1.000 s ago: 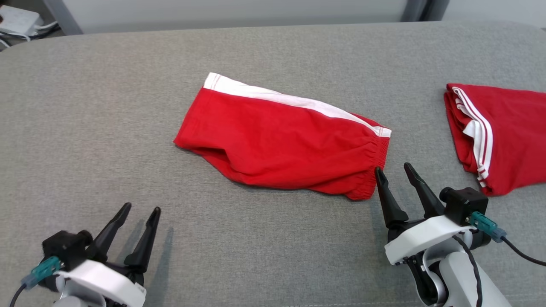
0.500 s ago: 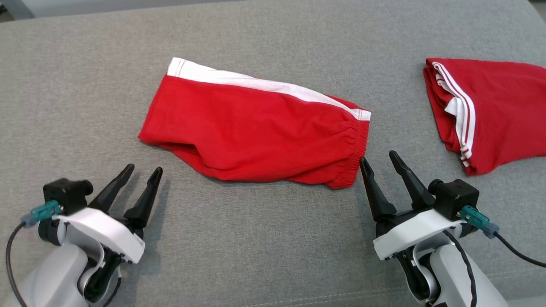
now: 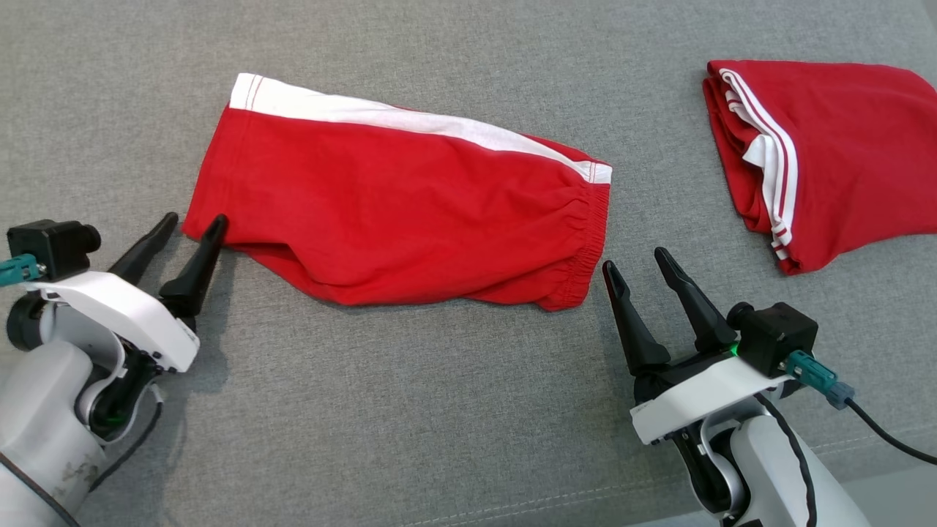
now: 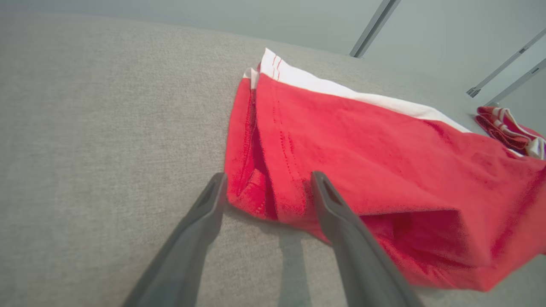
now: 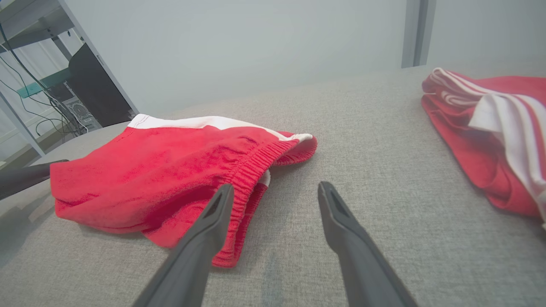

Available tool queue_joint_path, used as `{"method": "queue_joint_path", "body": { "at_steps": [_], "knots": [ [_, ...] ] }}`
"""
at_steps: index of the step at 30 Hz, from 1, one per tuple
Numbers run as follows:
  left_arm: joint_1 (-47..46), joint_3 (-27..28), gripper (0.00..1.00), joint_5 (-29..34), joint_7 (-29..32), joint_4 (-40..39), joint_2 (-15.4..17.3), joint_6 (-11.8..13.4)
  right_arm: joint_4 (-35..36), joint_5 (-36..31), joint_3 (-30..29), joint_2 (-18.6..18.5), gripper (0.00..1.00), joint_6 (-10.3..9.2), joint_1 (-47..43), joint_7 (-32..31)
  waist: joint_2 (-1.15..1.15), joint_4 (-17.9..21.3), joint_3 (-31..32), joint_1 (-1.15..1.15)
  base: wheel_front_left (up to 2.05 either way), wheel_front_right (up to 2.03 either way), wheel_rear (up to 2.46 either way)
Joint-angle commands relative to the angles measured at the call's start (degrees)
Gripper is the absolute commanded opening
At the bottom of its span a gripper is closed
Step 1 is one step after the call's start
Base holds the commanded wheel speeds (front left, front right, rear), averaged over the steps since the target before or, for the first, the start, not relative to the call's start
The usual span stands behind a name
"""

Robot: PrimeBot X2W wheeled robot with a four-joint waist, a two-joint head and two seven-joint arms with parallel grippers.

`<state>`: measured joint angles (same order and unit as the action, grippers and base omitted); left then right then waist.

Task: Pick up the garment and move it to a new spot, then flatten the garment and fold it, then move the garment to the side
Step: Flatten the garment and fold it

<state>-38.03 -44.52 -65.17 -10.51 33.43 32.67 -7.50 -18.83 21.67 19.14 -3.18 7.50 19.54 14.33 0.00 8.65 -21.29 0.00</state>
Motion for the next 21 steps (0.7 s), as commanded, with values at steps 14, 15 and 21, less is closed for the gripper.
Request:
{"method": "queue_joint_path", "body": {
  "at_steps": [14,15,21],
  "knots": [
    [-6.77,-5.22,1.0,-2.31,0.94,4.1,5.16,0.01,3.9,0.42,2.41,0.3,1.0,-0.01,0.13,0.67,0.0,1.96,-2.24,0.0,0.0,0.0,0.0],
    [-6.97,-5.48,1.0,-2.43,0.74,4.42,5.27,0.01,4.13,0.51,2.54,0.3,1.0,-0.01,0.13,0.67,0.0,2.04,-2.32,0.0,0.0,0.0,0.0],
    [-7.14,-7.7,0.0,-4.43,0.91,3.64,4.89,0.01,5.06,0.97,3.35,0.3,1.0,-0.01,0.24,0.67,0.0,1.87,-2.68,0.0,0.0,0.0,0.0]
  ]
}}
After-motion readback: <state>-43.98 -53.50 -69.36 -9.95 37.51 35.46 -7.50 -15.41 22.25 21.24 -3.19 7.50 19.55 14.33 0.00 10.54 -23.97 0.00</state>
